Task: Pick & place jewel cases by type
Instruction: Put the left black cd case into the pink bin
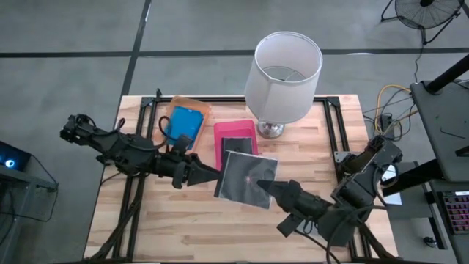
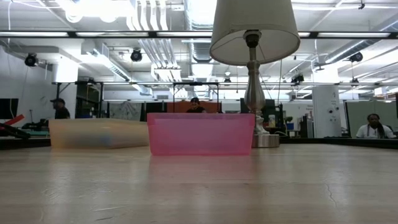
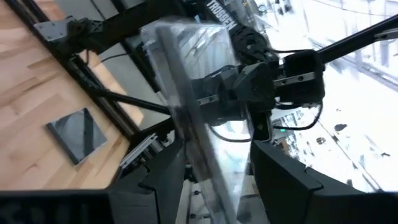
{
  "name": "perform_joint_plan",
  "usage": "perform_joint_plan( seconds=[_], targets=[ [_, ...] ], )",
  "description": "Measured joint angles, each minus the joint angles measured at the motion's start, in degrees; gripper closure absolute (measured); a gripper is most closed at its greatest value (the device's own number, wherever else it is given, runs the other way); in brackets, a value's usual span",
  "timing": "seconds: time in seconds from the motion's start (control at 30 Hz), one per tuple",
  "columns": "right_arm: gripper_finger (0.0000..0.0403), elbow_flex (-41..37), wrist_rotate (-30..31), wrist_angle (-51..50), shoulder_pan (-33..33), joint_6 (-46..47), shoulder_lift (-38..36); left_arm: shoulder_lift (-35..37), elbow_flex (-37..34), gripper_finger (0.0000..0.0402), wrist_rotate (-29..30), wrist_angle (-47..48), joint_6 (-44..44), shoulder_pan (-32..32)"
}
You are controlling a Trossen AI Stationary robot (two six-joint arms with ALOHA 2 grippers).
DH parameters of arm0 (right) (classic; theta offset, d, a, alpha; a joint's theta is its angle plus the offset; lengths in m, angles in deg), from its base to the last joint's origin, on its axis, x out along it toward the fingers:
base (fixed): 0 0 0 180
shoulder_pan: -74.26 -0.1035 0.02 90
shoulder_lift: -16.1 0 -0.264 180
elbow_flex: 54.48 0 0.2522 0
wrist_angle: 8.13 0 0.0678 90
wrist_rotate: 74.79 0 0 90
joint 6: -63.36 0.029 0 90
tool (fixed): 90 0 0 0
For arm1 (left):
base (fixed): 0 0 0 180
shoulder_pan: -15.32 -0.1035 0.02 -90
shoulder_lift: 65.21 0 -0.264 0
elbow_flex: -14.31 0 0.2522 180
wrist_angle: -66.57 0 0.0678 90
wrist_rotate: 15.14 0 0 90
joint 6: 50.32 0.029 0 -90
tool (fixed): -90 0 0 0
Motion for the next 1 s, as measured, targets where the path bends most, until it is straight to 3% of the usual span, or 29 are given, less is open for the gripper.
perform_joint_plan(
  seconds=[0.43, 1.0],
  targets=[
    [0.039, 0.1, 0.2, 0.0, 0.2, 0.2, 0.0, 0.9, 0.0, 0.0234, 0.6, 3.4, 0.4, -0.2],
    [0.039, 0.1, 0.2, 0.2, 1.2, 0.2, 0.0, -1.5, 0.0, 0.0234, 0.3, -6.3, 1.7, -0.3]
  ],
)
